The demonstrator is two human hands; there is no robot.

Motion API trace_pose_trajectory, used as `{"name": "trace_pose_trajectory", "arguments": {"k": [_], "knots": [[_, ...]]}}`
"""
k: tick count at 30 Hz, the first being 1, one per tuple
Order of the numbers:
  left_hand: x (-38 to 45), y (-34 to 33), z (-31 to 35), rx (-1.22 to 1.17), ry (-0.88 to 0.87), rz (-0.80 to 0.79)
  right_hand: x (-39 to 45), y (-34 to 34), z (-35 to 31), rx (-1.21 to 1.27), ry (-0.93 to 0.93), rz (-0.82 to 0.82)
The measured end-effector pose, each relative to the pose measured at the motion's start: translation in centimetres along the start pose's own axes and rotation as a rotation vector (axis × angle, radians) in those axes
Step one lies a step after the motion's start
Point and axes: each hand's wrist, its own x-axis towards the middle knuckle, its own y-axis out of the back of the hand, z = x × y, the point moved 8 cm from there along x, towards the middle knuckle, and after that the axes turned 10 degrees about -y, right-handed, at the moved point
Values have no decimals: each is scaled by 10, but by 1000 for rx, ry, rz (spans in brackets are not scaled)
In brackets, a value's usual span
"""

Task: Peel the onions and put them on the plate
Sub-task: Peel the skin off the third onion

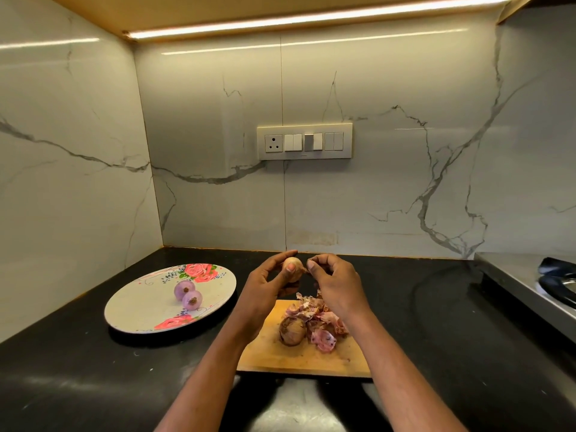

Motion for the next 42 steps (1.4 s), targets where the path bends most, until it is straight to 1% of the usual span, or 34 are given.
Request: {"name": "trace_pose_trajectory", "arguments": {"k": [2, 5, 6, 8, 10, 13, 15, 19, 22, 28, 32, 35, 37, 41, 42], "knots": [[0, 1, -1, -11, 13, 9, 3, 0, 6, -30, -50, -56], [0, 6, -3, -5, 27, 34, 1, 0, 9, -306, -28, -109], [0, 7, -4, 1, 32, 39, 0, -1, 10, -360, -24, -121], [0, 8, -6, 11, 47, 48, 0, -2, 9, -366, -13, -144], [0, 10, -7, 13, 61, 63, -2, -1, 2, -319, 26, -145], [-2, 12, -9, 10, 82, 94, -5, 2, -11, -235, 111, -103], [-2, 11, -10, -5, 105, 97, -9, 2, -18, -228, 163, -66], [-3, 9, -12, 4, 138, 96, -18, 1, -27, -351, 306, 49], [-3, 12, -12, 32, 150, 111, -23, -4, -28, -459, 400, 45], [-5, 10, -11, 61, 151, 85, -24, -6, -27, -469, 414, 42], [-5, 7, -8, 48, 129, 61, -23, -3, -27, -427, 366, 56], [-5, 5, -6, 8, 107, 45, -18, 2, -23, -314, 260, 61], [-4, 4, -4, -28, 91, 32, -12, 5, -15, -179, 143, 24], [-3, 4, 0, -93, 76, 39, -7, 0, 2, 236, -125, -151], [-3, 5, 1, -102, 73, 51, -8, -1, 4, 275, -162, -171]]}}
